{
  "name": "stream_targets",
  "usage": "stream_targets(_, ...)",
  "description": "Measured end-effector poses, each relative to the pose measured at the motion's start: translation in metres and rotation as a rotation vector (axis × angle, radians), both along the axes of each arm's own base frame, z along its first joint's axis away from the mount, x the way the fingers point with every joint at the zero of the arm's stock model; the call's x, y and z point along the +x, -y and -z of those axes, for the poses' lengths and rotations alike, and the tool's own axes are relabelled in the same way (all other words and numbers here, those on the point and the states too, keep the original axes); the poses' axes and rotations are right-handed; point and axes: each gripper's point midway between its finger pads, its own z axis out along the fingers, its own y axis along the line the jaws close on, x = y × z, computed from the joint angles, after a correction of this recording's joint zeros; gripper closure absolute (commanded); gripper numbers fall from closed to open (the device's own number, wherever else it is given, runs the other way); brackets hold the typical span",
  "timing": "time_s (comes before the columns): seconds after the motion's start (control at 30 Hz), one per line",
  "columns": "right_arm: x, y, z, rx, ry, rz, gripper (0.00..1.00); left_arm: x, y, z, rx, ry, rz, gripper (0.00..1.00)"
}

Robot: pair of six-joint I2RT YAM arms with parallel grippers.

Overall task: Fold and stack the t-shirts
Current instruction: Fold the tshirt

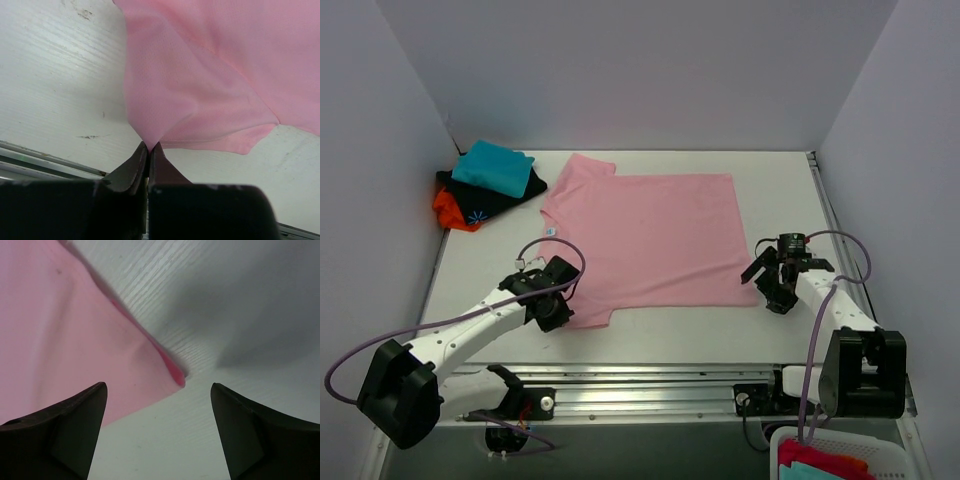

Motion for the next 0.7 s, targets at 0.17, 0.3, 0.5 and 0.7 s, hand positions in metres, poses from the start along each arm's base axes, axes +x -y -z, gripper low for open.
stream_targets(0.17,0.003,0.012,0.009,-0.027,-0.019,0.049,0.22,0.003,-0.007,-0.001,-0.006,-0.010,0.001,0.98)
stream_targets(0.3,0.005,0.012,0.011,-0.022,-0.015,0.067,0.27,0.004,-0.009,-0.001,-0.009,-0.020,0.013,0.98)
stream_targets(0.5,-0.007,0.010,0.019,-0.008,-0.037,0.093,0.33,0.004,-0.009,0.001,-0.012,-0.034,0.029,0.98)
stream_targets(0.7,-0.014,0.007,0.023,0.001,-0.048,0.101,0.40,0.007,-0.007,0.005,-0.017,-0.043,0.036,0.98)
